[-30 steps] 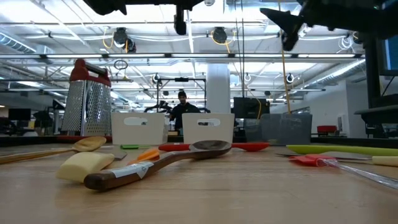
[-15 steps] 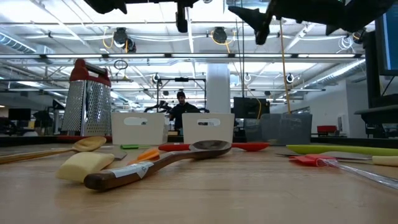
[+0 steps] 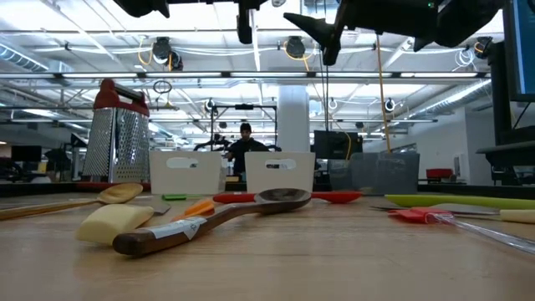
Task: Pick & Place Kitchen Items
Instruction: Put the green silicone spatula into the black bin
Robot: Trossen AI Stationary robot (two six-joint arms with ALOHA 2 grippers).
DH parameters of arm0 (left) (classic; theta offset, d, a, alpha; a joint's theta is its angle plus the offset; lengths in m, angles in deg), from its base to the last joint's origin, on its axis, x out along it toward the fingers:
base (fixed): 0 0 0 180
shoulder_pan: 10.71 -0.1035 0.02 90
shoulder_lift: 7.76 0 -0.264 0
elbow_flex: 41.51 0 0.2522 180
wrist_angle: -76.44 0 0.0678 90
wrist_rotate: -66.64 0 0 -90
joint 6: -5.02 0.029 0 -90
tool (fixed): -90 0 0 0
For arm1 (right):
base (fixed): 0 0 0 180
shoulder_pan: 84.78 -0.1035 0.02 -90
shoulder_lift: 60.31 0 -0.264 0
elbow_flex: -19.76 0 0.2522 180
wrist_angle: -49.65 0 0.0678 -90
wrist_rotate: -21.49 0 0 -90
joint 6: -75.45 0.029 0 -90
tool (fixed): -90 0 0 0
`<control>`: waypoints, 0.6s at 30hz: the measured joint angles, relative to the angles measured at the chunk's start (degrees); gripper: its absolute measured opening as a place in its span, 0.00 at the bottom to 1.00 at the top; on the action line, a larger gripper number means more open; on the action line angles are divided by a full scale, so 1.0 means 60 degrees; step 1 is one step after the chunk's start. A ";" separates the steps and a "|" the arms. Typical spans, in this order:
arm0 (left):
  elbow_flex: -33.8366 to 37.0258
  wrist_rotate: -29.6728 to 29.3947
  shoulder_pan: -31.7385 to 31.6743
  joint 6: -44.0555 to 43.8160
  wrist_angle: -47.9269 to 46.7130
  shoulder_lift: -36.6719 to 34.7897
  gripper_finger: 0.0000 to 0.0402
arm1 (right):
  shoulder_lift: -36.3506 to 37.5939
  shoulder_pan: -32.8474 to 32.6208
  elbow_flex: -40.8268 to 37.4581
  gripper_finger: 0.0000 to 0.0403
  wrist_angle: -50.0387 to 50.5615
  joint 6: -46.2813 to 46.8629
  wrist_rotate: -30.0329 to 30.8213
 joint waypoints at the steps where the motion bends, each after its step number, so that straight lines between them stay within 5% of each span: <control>1: 0.0000 -0.0002 -0.0002 0.0000 -0.0051 0.0000 0.05 | -0.0030 0.0000 0.0044 0.72 -0.0047 0.0000 -0.0139; 18: 0.0000 0.0165 -0.0008 0.0186 -0.0228 -0.0010 0.05 | -0.0048 -0.0007 0.0154 0.72 -0.0137 0.0004 -0.0265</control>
